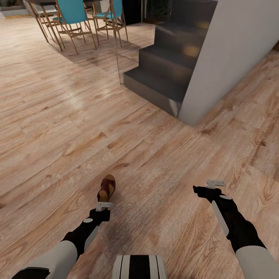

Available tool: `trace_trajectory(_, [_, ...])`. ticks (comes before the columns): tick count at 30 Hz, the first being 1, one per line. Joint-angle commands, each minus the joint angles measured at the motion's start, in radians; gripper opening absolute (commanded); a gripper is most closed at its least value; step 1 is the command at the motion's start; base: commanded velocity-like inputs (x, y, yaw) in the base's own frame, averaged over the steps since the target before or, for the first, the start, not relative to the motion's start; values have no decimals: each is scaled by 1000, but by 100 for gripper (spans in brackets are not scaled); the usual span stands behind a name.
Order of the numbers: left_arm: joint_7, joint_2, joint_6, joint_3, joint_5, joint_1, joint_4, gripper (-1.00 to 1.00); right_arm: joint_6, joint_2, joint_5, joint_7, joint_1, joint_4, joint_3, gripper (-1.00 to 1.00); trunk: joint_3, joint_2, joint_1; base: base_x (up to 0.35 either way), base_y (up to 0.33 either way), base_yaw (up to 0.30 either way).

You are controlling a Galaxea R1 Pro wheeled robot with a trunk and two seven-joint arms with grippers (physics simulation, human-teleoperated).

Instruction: Pick up the two gym shoes and the two sandals from the corridor floor and place them onto the hallstand (shoe rack) in the corridor, making sure they are on the rack and not on the floor. Arrange them so the two gym shoes are next to each other and the two sandals are next to each other.

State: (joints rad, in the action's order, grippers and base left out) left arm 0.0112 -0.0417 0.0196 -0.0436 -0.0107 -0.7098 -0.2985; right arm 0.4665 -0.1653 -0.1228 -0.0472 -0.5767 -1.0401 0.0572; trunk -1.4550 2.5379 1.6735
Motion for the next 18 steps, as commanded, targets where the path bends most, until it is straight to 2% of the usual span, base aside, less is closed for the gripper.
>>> trace_trajectory(1, [0,0,2,-4,-5,0,1,-100,4,0,-10,-5,0,-2,0,100,3,0,-1,0,0,0])
trace_trajectory(18, [0,0,2,-4,-5,0,1,-100,4,0,-10,-5,0,-2,0,100,69,-4,-8,0,0,0])
